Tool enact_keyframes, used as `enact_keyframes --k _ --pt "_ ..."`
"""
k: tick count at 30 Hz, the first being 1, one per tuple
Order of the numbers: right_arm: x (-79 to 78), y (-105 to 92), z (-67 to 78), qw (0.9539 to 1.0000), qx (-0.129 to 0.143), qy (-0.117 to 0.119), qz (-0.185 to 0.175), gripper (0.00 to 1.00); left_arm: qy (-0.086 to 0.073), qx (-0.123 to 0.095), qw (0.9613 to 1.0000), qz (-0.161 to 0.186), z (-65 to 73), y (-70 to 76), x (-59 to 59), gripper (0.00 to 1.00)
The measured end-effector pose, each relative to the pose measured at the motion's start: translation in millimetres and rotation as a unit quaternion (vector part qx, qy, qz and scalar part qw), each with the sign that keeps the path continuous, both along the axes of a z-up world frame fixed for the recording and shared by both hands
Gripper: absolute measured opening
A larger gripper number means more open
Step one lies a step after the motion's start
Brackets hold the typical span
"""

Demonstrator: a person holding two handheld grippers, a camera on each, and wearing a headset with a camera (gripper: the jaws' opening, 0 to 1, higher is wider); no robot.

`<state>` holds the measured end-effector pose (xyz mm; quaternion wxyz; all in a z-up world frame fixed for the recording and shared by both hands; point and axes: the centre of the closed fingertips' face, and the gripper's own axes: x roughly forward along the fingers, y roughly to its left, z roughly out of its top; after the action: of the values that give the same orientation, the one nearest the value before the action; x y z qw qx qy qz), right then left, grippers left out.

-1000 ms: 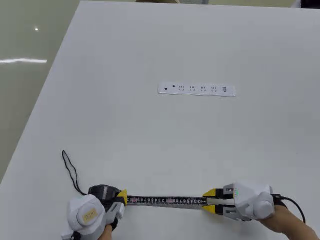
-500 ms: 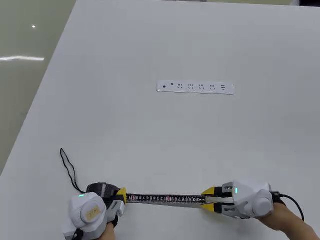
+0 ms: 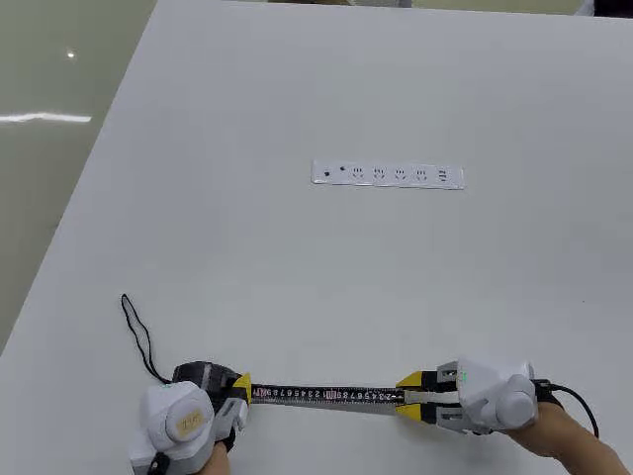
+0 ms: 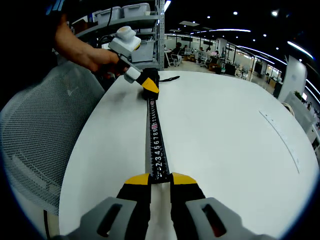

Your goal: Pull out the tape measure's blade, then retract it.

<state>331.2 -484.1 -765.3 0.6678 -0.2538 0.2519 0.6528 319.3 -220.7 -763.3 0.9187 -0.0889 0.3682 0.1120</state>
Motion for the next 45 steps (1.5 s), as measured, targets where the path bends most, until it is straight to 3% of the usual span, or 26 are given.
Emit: enact_keyframes --k 9,45 --pt "-0.5 3.0 1.2 1.0000 0.000 0.001 0.000 0.12 -0.009 -0.010 0.9999 0.005 0.7 0.1 -0.4 0.64" --pt "1.0 19.0 6.0 1.0000 0.002 0.001 0.005 0.12 -0.017 -0.042 0.9989 0.014 1.3 2.5 -0.8 0.63"
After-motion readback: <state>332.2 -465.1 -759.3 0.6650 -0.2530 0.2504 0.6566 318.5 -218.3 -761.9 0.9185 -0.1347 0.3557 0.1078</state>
